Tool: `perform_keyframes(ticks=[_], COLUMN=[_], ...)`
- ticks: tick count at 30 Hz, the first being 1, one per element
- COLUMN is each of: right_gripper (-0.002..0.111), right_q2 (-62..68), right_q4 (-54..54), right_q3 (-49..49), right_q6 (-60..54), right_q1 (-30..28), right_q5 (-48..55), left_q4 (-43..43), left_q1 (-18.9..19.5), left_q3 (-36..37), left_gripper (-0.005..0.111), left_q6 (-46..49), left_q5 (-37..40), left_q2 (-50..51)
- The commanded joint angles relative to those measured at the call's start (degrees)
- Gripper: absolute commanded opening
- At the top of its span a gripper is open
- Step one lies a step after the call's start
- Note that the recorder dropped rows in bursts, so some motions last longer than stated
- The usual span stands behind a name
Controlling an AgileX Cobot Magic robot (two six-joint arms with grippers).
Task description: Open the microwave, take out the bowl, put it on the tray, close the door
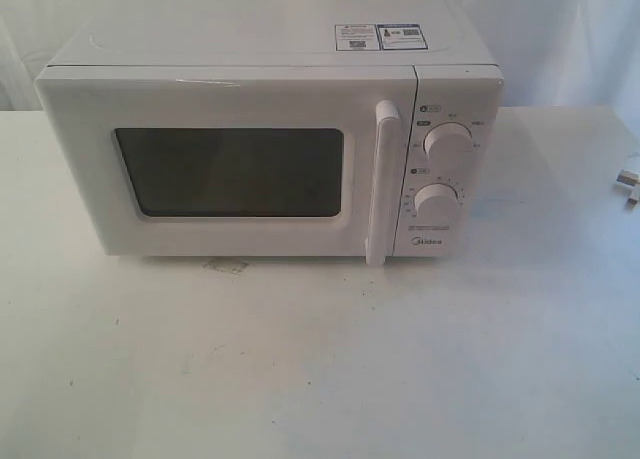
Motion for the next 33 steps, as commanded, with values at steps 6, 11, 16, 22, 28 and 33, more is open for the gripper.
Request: perform_keyframes(ticks=[6,11,16,22,28,33], right_gripper=[0.0,0.0,0.0,0.0,0.0,0.0], right_q2=[-0.3,-0.3,-0.3,3.6,17.5,28.8], right_q4=[-0.4,-0.2,-0.5,-1.9,-3.9,-2.4], right_q3=[0.1,0.1,-4.4,-14.8,-25.5,-28.4], right_q6=[0.0,0.0,4.4,4.1,4.1,5.4], right_q1=[-0.2,-0.2,-0.2,-0.2,-0.2,-0.2], right_q5=[-14.1,-28.3,-25.4,-18.9,4.8,18.7], left_q4=[-0.1,-0.1,-0.1,-0.1,-0.1,-0.1], left_q1=[-0.3,-0.3,-0.3,-0.3,-0.3,-0.3], left_q3=[0.2,0.2,0.2,0.2,0.2,0.2], left_gripper=[0.0,0.0,0.0,0.0,0.0,0.0], left_q6=[-0.2,-0.2,-0.2,-0.2,-0.2,-0.2], left_q5=[0.1,0.1,0.1,0.1,0.1,0.1], left_q2=[-0.3,-0.3,-0.3,-0.3,-0.3,-0.3])
